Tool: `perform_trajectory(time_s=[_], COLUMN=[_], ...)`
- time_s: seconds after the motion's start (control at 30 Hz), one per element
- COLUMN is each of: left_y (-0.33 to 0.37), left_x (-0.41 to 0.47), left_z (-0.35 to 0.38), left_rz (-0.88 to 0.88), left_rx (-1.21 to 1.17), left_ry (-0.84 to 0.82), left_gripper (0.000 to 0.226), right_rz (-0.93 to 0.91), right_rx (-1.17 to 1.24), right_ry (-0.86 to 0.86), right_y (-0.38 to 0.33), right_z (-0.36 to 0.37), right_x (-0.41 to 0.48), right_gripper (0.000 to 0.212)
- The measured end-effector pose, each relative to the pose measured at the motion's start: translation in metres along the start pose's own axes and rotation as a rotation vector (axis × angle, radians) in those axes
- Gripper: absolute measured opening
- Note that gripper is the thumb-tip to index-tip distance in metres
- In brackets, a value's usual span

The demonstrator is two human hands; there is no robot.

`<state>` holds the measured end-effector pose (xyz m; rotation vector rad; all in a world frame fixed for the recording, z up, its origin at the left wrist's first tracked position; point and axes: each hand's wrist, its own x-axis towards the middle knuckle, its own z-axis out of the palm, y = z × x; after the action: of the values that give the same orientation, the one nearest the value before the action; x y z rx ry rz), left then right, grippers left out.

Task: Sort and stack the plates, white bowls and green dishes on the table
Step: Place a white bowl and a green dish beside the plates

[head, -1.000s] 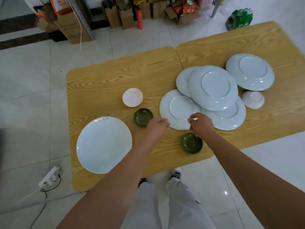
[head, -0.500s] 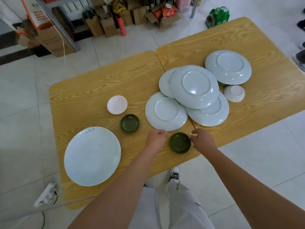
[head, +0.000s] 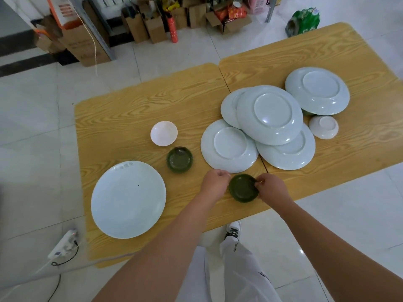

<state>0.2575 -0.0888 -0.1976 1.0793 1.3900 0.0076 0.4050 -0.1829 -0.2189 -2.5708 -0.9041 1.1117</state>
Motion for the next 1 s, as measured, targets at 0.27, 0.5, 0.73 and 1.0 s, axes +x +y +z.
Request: perform_trajectory(time_s=[0.27,0.5,0.73,1.0], left_y=[0.027,0.033,0.028,0.018], left_x=[0.007,0.011,0.023,0.027], left_z=[-0.089,-0.152,-0.175,-0.175], left_rz=[0.035,0.067,0.057,0.038], left_rx=[-0.05,-0.147,-0.078,-0.095], left_ry=[0.125,0.266,0.331,0.313], left_gripper=[0.019,0.02,0.023,0.019], right_rz=[-0.135,-0.24,-0.193,-0.153], right_rx=[0.024,0.027,-0.01,0.018], right_ry=[-0.003,-0.039,-0.061,-0.086], right_y=[-0.082,-0.176,-0.215,-0.21], right_z=[-0.012,0.015,0.041,0.055], right_x=[0.017,0.038,0.051,0.054], right_gripper=[0.021,0.023,0.011,0.018])
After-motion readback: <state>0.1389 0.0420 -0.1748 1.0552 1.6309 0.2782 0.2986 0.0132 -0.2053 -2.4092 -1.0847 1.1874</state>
